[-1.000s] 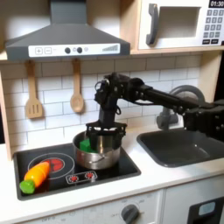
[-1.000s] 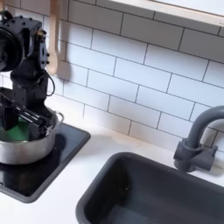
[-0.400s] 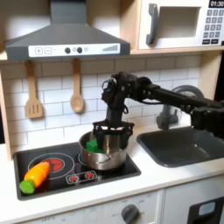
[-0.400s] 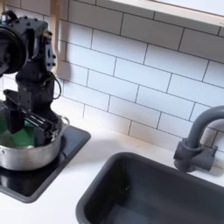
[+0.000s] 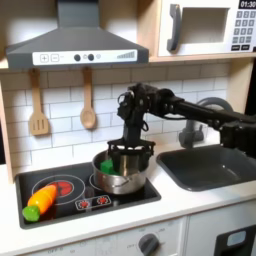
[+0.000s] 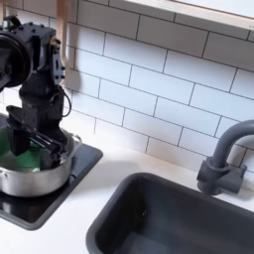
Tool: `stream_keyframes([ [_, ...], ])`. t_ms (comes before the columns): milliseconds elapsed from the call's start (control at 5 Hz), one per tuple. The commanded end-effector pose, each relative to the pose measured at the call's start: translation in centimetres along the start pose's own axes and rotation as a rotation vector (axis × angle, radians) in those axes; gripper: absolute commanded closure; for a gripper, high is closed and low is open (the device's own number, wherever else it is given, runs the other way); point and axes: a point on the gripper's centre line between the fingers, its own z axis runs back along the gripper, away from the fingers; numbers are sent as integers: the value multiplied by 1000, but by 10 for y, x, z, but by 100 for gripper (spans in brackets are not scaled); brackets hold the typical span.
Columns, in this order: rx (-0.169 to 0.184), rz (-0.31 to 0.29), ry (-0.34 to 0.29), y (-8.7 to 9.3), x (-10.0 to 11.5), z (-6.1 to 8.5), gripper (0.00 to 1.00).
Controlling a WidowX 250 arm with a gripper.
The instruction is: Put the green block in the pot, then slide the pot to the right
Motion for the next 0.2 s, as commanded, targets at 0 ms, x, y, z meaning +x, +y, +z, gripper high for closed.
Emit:
stream_keyframes([
  [0, 0, -3, 0, -1, 0, 1, 0],
])
